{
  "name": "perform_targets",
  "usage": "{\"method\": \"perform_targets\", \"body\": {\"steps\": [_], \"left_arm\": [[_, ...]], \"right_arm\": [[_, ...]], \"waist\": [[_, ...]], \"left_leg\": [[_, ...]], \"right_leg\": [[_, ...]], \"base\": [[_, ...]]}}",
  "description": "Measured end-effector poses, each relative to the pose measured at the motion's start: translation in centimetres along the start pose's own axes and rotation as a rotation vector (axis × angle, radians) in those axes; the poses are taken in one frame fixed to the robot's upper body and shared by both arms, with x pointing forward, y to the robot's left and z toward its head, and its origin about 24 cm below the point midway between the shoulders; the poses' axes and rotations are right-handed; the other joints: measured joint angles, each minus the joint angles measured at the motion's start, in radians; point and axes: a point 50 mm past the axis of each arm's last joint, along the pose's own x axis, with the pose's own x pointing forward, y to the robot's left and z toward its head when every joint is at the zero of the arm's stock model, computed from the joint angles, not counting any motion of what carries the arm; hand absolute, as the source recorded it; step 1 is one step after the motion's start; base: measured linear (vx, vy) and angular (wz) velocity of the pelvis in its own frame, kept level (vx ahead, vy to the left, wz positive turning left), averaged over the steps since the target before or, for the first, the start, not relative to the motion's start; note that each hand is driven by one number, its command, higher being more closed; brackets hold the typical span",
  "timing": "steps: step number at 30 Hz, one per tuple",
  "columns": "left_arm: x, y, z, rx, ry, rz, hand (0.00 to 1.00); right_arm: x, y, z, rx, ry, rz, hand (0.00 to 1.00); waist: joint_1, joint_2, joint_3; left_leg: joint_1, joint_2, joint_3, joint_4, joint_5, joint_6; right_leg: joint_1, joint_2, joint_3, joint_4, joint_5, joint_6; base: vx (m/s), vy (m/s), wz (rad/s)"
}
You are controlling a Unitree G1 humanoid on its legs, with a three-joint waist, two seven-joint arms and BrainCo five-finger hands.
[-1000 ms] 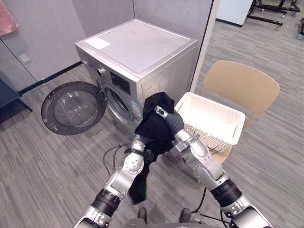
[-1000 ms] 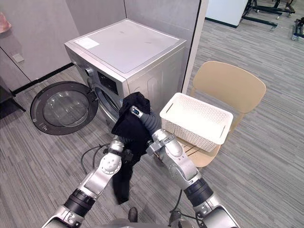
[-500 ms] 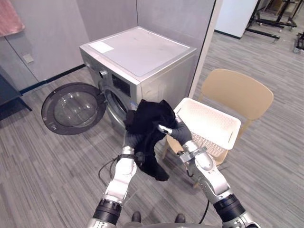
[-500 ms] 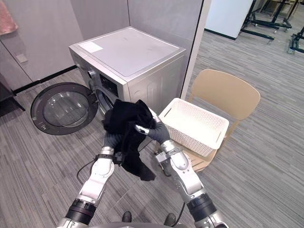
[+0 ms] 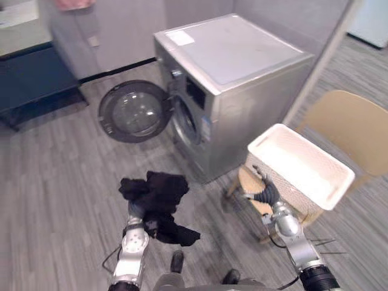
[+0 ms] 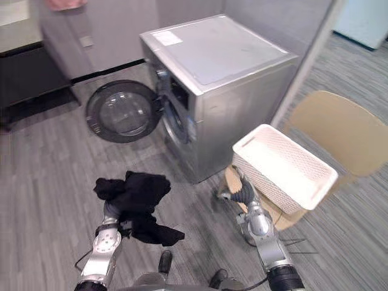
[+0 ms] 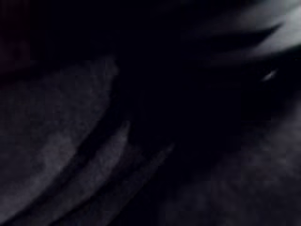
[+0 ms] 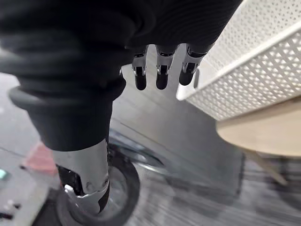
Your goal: Pick up the laundry basket with both hands and put the clothes into the washing machine.
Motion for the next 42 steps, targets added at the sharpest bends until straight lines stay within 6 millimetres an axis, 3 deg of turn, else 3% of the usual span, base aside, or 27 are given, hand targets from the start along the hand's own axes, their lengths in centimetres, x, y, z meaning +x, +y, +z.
{"method": "perform_targets", "body": {"steps": [2,3,5,6,8,9,10,11,12,13,14,15,18,20,22,23,25,26,28,29,30,31,33,37,40,41,42], "left_arm": [[-0.2,0.2,-0.6,0.004,0.027,0.004,1.00],[-0.3,0.7,-1.2,0.010,0.050,0.009,1.00],[-0.3,1.2,-1.8,0.013,0.079,0.024,1.00],[-0.5,1.6,-2.5,0.013,0.111,0.041,1.00],[-1.1,2.5,-3.6,0.026,0.155,0.066,1.00],[-1.8,3.1,-4.7,0.035,0.203,0.083,1.00],[-2.1,3.3,-5.1,0.038,0.222,0.086,1.00],[-2.6,3.4,-5.8,0.045,0.256,0.085,1.00],[-2.9,3.6,-6.1,0.056,0.273,0.085,1.00],[-2.8,3.6,-6.0,0.061,0.273,0.082,1.00],[-2.7,3.9,-5.9,0.072,0.267,0.089,1.00],[-2.5,4.3,-5.8,0.084,0.259,0.094,1.00],[-2.0,4.0,-5.3,0.093,0.237,0.077,1.00],[-1.0,3.0,-4.3,0.088,0.199,0.046,1.00],[-0.5,2.2,-3.6,0.083,0.172,0.017,1.00],[-0.5,1.9,-3.5,0.081,0.169,0.002,1.00],[-0.7,1.0,-3.5,0.075,0.170,-0.028,1.00],[-0.8,0.8,-3.6,0.069,0.176,-0.038,1.00],[-1.3,0.0,-3.8,0.036,0.189,-0.050,1.00],[-2.1,0.0,-4.3,0.016,0.210,-0.041,1.00],[-2.6,-0.2,-4.7,0.015,0.226,-0.049,1.00],[-2.7,-0.3,-4.7,0.015,0.225,-0.058,1.00],[-2.5,-0.7,-4.0,0.001,0.197,-0.075,1.00],[-2.3,-1.4,-2.9,-0.013,0.156,-0.094,1.00],[-2.3,-2.0,-2.6,-0.016,0.146,-0.114,1.00],[-2.5,-2.3,-2.8,-0.022,0.155,-0.121,1.00],[-2.6,-2.6,-2.8,-0.022,0.154,-0.132,1.00]], "right_arm": [[-0.2,0.1,-1.6,-0.003,0.075,0.006,0.00],[-0.3,0.6,-2.6,0.009,0.127,0.016,0.00],[-0.6,1.5,-3.5,0.035,0.184,0.021,0.00],[-0.9,2.3,-4.2,0.062,0.231,0.030,0.00],[-1.2,3.6,-5.0,0.105,0.290,0.042,0.00],[-1.6,4.4,-5.6,0.122,0.335,0.052,0.00],[-1.9,4.5,-5.9,0.126,0.354,0.053,0.00],[-2.4,4.6,-6.6,0.128,0.388,0.052,0.00],[-3.6,5.0,-7.7,0.134,0.435,0.055,0.00],[-4.1,5.3,-8.1,0.139,0.454,0.063,0.00],[-4.9,5.8,-8.7,0.150,0.490,0.079,0.00],[-5.3,6.1,-9.0,0.163,0.516,0.082,0.00],[-5.5,6.0,-9.3,0.193,0.533,0.060,0.00],[-5.7,5.7,-9.6,0.208,0.550,0.038,0.00],[-6.0,5.7,-9.9,0.229,0.566,0.026,0.00],[-6.2,5.6,-10.1,0.229,0.575,0.022,0.00],[-6.5,5.2,-10.4,0.221,0.582,0.014,0.00],[-6.3,5.2,-10.1,0.228,0.568,0.012,0.00],[-6.1,5.2,-9.5,0.238,0.537,0.007,0.00],[-5.8,4.9,-8.8,0.242,0.502,-0.006,0.00],[-5.4,4.6,-8.1,0.260,0.466,-0.029,0.00],[-5.1,4.4,-7.7,0.271,0.449,-0.040,0.00],[-4.9,4.2,-7.2,0.291,0.429,-0.070,0.00],[-5.4,4.4,-7.5,0.301,0.446,-0.073,0.00],[-5.7,4.7,-7.7,0.306,0.460,-0.070,0.00],[-6.0,4.8,-7.9,0.307,0.469,-0.070,0.00],[-6.3,4.8,-8.0,0.310,0.478,-0.072,0.00]], "waist": [[-0.002,0.013,-0.005],[-0.002,0.019,-0.008],[-0.004,-0.005,0.007],[0.001,-0.024,0.018],[0.001,-0.055,0.021],[0.003,-0.077,0.027],[0.001,-0.081,0.030],[-0.005,-0.080,0.033],[-0.011,-0.069,0.044],[-0.016,-0.057,0.052],[-0.039,-0.051,0.060],[-0.066,-0.061,0.073],[-0.092,-0.062,0.083],[-0.117,-0.050,0.108],[-0.126,-0.069,0.127],[-0.127,-0.080,0.129],[-0.130,-0.046,0.132],[-0.125,-0.033,0.142],[-0.118,0.001,0.157],[-0.097,0.014,0.158],[-0.083,0.008,0.159],[-0.082,-0.003,0.159],[-0.059,-0.035,0.163],[-0.048,-0.040,0.164],[-0.031,-0.019,0.154],[-0.035,0.003,0.141],[-0.035,0.008,0.136]], "left_leg": [[-0.009,0.001,0.151,0.018,0.040,-0.037],[0.000,-0.007,0.166,0.027,0.108,-0.112],[0.000,-0.031,0.149,0.040,0.111,-0.127],[-0.002,-0.040,0.140,0.066,0.081,-0.168],[-0.021,-0.054,0.131,0.129,0.004,-0.179],[-0.028,-0.073,0.124,0.178,-0.053,-0.171],[-0.027,-0.082,0.121,0.188,-0.073,-0.164],[-0.018,-0.098,0.102,0.210,-0.107,-0.151],[0.012,-0.097,0.077,0.219,-0.129,-0.138],[0.023,-0.093,0.062,0.219,-0.134,-0.133],[0.050,-0.089,0.023,0.206,-0.140,-0.130],[0.092,-0.094,-0.006,0.180,-0.146,-0.131],[0.142,-0.099,-0.039,0.169,-0.176,-0.135],[0.192,-0.100,-0.094,0.172,-0.195,-0.150],[0.246,-0.120,-0.150,0.172,-0.234,-0.187],[0.263,-0.122,-0.167,0.179,-0.257,-0.198],[0.291,-0.088,-0.203,0.204,-0.294,-0.229],[0.258,-0.061,-0.188,0.321,-0.304,-0.247],[0.112,0.024,-0.142,0.728,-0.264,-0.325],[0.033,0.102,-0.116,0.945,-0.223,-0.332],[-0.022,0.149,-0.088,1.070,-0.227,-0.325],[-0.053,0.158,-0.076,1.098,-0.234,-0.315],[-0.129,0.167,-0.023,1.013,-0.265,-0.273],[-0.149,0.116,-0.086,0.635,-0.268,-0.270],[-0.122,0.085,-0.184,0.464,-0.233,-0.284],[-0.104,0.095,-0.183,0.451,-0.198,-0.264],[-0.095,0.101,-0.183,0.461,-0.147,-0.282]], "right_leg": [[0.005,-0.041,-0.051,0.054,-0.024,0.020],[0.016,-0.066,-0.067,0.099,-0.046,0.039],[0.048,-0.094,-0.066,0.098,-0.055,0.059],[0.071,-0.103,-0.074,0.092,-0.058,0.077],[0.082,-0.131,-0.073,0.117,-0.074,0.110],[0.071,-0.180,-0.057,0.194,-0.076,0.115],[0.061,-0.204,-0.036,0.241,-0.070,0.099],[0.005,-0.243,0.074,0.367,-0.031,0.023],[-0.083,-0.221,0.284,0.495,0.028,-0.032],[-0.106,-0.185,0.362,0.524,0.003,-0.003],[-0.146,-0.109,0.461,0.561,-0.053,0.037],[-0.189,-0.053,0.508,0.564,-0.090,0.030],[-0.287,0.017,0.514,0.467,-0.100,0.033],[-0.328,0.084,0.547,0.207,-0.026,0.049],[-0.312,0.107,0.598,-0.089,0.132,0.049],[-0.309,0.104,0.616,-0.088,0.198,0.028],[-0.313,0.119,0.590,0.007,0.235,-0.007],[-0.301,0.121,0.556,0.051,0.207,-0.046],[-0.208,0.180,0.526,0.033,0.164,-0.074],[-0.146,0.232,0.530,0.014,0.143,-0.099],[-0.089,0.260,0.537,0.000,0.119,-0.109],[-0.065,0.264,0.545,-0.006,0.105,-0.118],[0.000,0.265,0.581,-0.053,0.091,-0.120],[0.076,0.272,0.654,-0.101,0.072,-0.103],[0.086,0.295,0.761,-0.062,0.021,-0.051],[0.082,0.313,0.795,-0.023,-0.015,-0.030],[0.066,0.319,0.823,0.010,-0.045,-0.019]], "base": [[0.18,0.129,1.17],[0.23,0.121,1.06],[0.22,0.055,0.92],[0.16,0.032,0.71],[0.18,0.091,0.36],[0.18,0.118,0.21],[0.19,0.154,0.21],[0.25,0.222,0.34],[0.28,0.221,0.40],[0.32,0.165,0.60],[0.30,0.070,0.76],[0.28,0.048,0.73],[0.30,-0.001,0.50],[0.41,-0.082,0.89],[0.50,-0.185,0.96],[0.48,-0.229,0.89],[0.45,-0.238,0.62],[0.52,-0.279,0.49],[0.57,-0.313,0.13],[0.59,-0.284,-0.50],[0.47,-0.200,-0.58],[0.43,-0.162,-0.42],[0.38,-0.134,-0.36],[0.37,0.025,-0.54],[0.30,0.207,-1.06],[0.31,0.335,-1.21],[0.28,0.394,-1.32]]}}
